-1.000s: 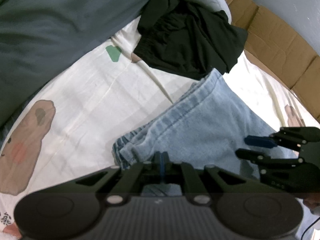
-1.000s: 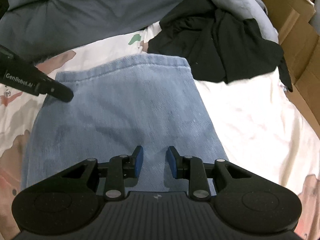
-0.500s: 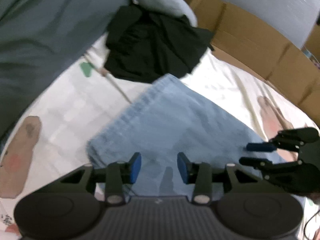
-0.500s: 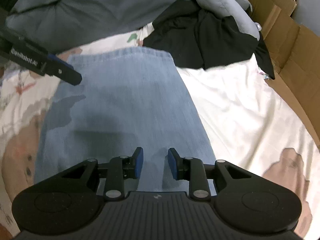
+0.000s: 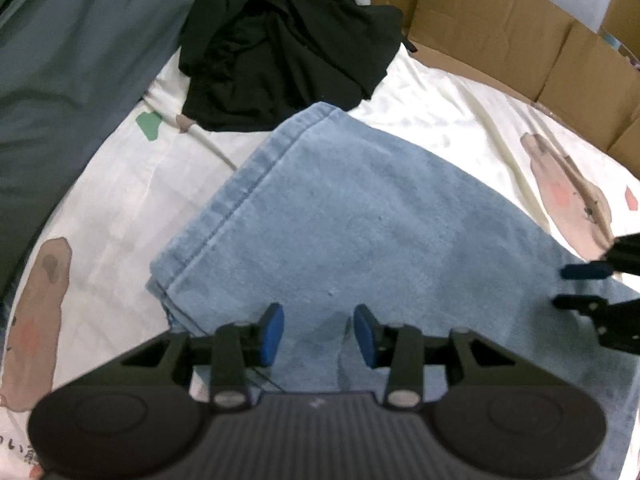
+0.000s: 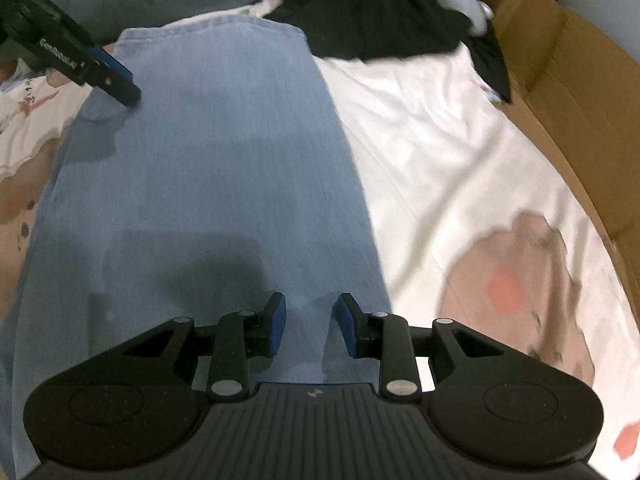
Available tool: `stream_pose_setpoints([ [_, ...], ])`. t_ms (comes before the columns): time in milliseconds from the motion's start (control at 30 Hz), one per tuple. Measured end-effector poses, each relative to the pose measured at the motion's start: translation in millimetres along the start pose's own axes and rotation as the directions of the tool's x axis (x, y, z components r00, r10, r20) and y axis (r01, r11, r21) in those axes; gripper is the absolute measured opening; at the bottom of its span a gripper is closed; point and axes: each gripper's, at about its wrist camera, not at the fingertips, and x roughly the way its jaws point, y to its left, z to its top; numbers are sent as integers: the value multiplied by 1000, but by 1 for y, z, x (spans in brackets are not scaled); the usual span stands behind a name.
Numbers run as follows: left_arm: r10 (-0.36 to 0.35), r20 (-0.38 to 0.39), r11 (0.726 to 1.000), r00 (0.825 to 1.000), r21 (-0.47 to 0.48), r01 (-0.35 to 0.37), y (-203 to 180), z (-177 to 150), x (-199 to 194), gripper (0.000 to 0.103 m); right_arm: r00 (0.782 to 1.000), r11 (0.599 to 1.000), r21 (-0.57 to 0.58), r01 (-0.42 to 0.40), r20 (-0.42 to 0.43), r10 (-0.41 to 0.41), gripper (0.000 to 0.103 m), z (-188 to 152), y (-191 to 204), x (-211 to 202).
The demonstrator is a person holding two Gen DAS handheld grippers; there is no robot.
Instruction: Fold clothes
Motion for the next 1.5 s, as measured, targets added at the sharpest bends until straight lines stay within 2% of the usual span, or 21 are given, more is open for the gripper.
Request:
stream_pose_setpoints([
  [267,-5,12,1000,1000,10,5,-5,-2,-15,58,998,995,91,49,-42,-46,35,-59,-22,-34],
  [567,-36,4,999,999,38,36,-30,-8,-30,69,997,988,141,64,-48,-58,32,-98,-33,-59],
  [667,-49,-33,997,998,59,51,-41,-13,-29,69,998,984,170,49,-39,-43,30,-109,-41,-65],
  [933,-87,-70,987,994,132,95,-77,-25,-29,70,999,991,124,43,-38,-39,28,-143,-40,-71],
  [1067,-116,-92,978,989,161,130,-92,-34,-26,70,998,984,170,52,-26,-49,28,-152,-38,-79],
  [1333,-229,-117,929,966,269,253,-135,-57,-31,69,997,975,214,65,32,-73,30,-164,-13,-90],
  [1500,-246,-145,899,958,335,281,-158,-71,-31,61,997,979,205,16,69,-31,30,-173,16,-97],
])
